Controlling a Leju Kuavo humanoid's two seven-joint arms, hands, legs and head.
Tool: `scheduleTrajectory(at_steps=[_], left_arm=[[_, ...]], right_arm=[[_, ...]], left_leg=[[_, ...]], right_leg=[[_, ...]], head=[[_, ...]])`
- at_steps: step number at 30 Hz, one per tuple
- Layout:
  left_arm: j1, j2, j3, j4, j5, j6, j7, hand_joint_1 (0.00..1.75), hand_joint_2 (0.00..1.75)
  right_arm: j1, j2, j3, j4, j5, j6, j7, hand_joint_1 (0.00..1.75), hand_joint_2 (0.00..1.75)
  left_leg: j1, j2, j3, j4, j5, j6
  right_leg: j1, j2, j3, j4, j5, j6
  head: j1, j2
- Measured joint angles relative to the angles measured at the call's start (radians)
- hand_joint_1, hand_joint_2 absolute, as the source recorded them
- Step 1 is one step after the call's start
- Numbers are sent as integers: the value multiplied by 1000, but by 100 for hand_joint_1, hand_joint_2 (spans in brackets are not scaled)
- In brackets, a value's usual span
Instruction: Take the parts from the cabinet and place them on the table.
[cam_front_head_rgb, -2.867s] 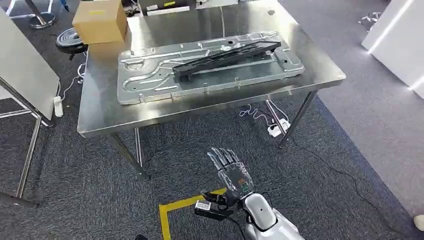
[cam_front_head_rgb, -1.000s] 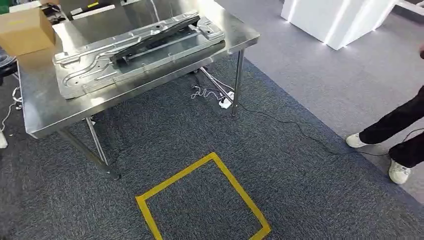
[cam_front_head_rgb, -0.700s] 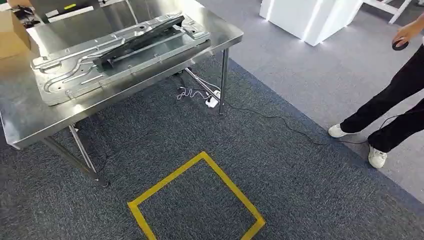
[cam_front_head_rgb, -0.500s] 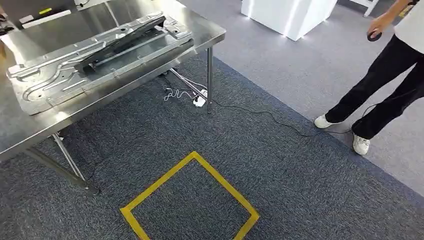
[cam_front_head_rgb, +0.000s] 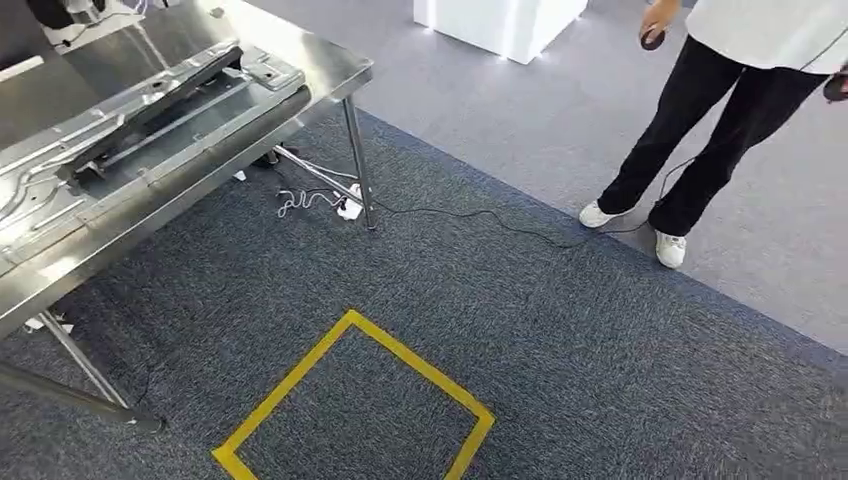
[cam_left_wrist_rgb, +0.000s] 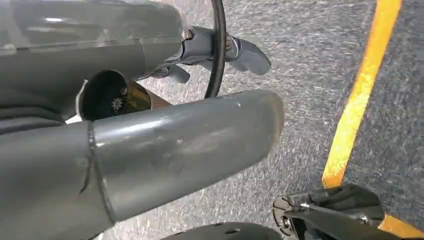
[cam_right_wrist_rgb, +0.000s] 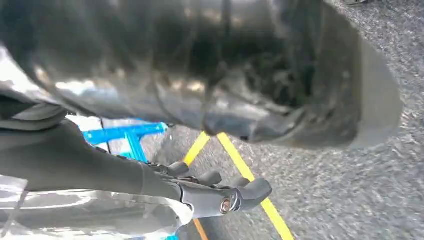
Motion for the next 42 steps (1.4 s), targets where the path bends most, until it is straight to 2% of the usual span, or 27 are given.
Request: scheduleTrajectory(at_steps=[1,2,3,7,8,9,10,12,13,14,16,17,18,22,23,24,25,27,28,30,31,32,33,37,38,40,42], left_arm=[[-1,0,0,0,0,0,0,0,0],[-2,0,0,0,0,1,-2,0,0],[-1,0,1,0,-1,2,-3,0,0],[-6,0,6,0,-5,5,-9,0,0],[-7,0,6,0,-7,5,-10,0,0],[-8,0,6,0,-8,6,-12,0,0],[-8,-1,6,0,-12,6,-13,0,0],[-3,-2,6,0,-16,7,-13,0,0],[-3,-2,8,0,-16,8,-14,0,0],[-4,-2,8,0,-16,7,-15,0,0],[-6,-3,8,0,-16,7,-22,0,0],[-7,-5,9,0,-16,7,-24,0,0],[-6,-5,10,0,-15,7,-27,0,0],[-13,-8,15,-1,-11,6,-28,0,0],[-15,-8,16,-1,-1,3,-28,0,0],[-15,-8,21,-1,7,0,-29,0,0],[-14,-8,26,-1,10,-2,-29,0,0],[-10,-8,34,-1,15,-4,-27,0,0],[-7,-8,35,-1,18,-4,-27,0,0],[-5,-8,37,-1,19,-4,-25,0,0],[-6,-8,39,-1,19,-4,-25,0,0],[-7,-8,40,-1,19,-4,-25,0,0],[-6,-8,40,-1,19,-4,-25,0,0],[-11,-8,41,-1,17,-3,-21,0,0],[-12,-8,42,-1,17,-3,-21,0,0],[-12,-10,42,-1,16,-2,-20,0,0],[-6,-10,42,-1,16,-2,-18,0,0]], right_arm=[[0,1,-1,0,0,0,0,0,0],[0,2,-3,0,0,0,0,0,0],[-2,3,-6,0,0,0,0,0,0],[4,3,-13,1,0,0,0,0,0],[5,3,-15,1,0,-1,0,0,0],[5,3,-15,2,0,-1,-1,0,0],[4,3,-15,2,0,-1,-3,0,0],[0,3,-16,2,0,-1,-6,0,0],[0,3,-17,2,0,-1,-7,0,0],[0,3,-20,2,0,-1,-7,0,0],[1,2,-24,2,0,-1,-10,0,0],[0,2,-25,1,0,-1,-10,0,0],[-4,2,-26,1,0,-1,-10,0,0],[-3,2,-31,2,0,-1,-11,0,0],[-2,2,-31,2,0,-1,-11,0,0],[-2,2,-31,2,0,-1,-11,0,0],[-5,2,-31,2,0,-1,-11,0,0],[-6,2,-32,2,0,-1,-11,0,0],[-5,2,-32,2,0,-1,-11,0,0],[-5,2,-32,2,0,-1,-11,0,0],[-4,2,-32,2,0,-1,-11,0,0],[-5,2,-32,2,0,-1,-11,0,0],[-5,3,-32,2,0,-1,-11,0,0],[0,3,-32,2,1,0,-11,0,0],[1,2,-32,2,3,0,-11,0,0],[-2,2,-32,2,6,0,-11,0,0],[-5,3,-32,2,6,0,-11,0,0]], left_leg=[[0,-10,40,-88,48,3],[2,-42,75,-167,84,7],[4,-86,87,-206,72,9],[1,-50,90,-219,81,30],[5,-32,94,-228,87,38],[4,-25,95,-234,91,45],[1,-10,94,-235,92,49],[-3,20,94,-234,90,50],[-4,33,94,-234,89,50],[-3,45,95,-234,87,49],[-3,65,101,-234,82,44],[-3,74,107,-234,79,40],[-12,84,107,-232,73,32],[-12,120,121,-235,67,12],[-7,91,119,-223,52,4],[-5,43,104,-188,26,2],[-4,15,71,-118,-15,0],[-3,3,-7,43,-81,-3],[-3,3,-32,86,-81,-3],[-2,2,-10,21,-16,-1],[-1,-4,25,-62,34,1],[0,-31,67,-157,82,5],[1,-89,82,-198,73,11],[-6,-60,85,-214,83,29],[4,-46,89,-229,94,41],[1,-22,89,-234,99,48],[-2,9,86,-234,98,49]], right_leg=[[-1,13,0,3,0,1],[-1,25,-1,6,-1,3],[5,34,-9,17,-4,11],[-3,73,-22,6,12,40],[-5,41,-24,22,1,40],[1,-12,-41,55,-25,44],[1,-38,-77,127,-70,48],[-5,-53,-142,265,-127,55],[-6,-57,-154,292,-129,57],[-6,-60,-143,272,-106,58],[-5,-79,-64,131,-30,55],[-2,-113,-11,41,4,49],[12,-150,6,1,-9,41],[15,-100,0,-6,-1,18],[6,-92,8,-15,4,11],[5,-83,8,-18,7,5],[5,-75,5,-18,9,-4],[8,-49,3,-17,10,-7],[9,-33,2,-15,10,-7],[8,-6,2,-10,9,-6],[8,8,2,-5,8,-4],[7,21,2,-1,6,-1],[8,31,-4,5,4,4],[1,69,-19,0,16,35],[1,58,-20,8,12,35],[4,-27,-62,96,-52,40],[0,-50,-134,247,-123,49]], head=[[0,0],[0,0],[0,0],[0,0],[0,0],[3,0],[3,0],[3,0],[3,0],[4,0],[4,0],[3,0],[3,0],[3,0],[2,0],[3,0],[2,0],[2,0],[2,0],[2,0],[2,0],[2,0],[3,0],[2,0],[2,0],[7,0],[6,0]])
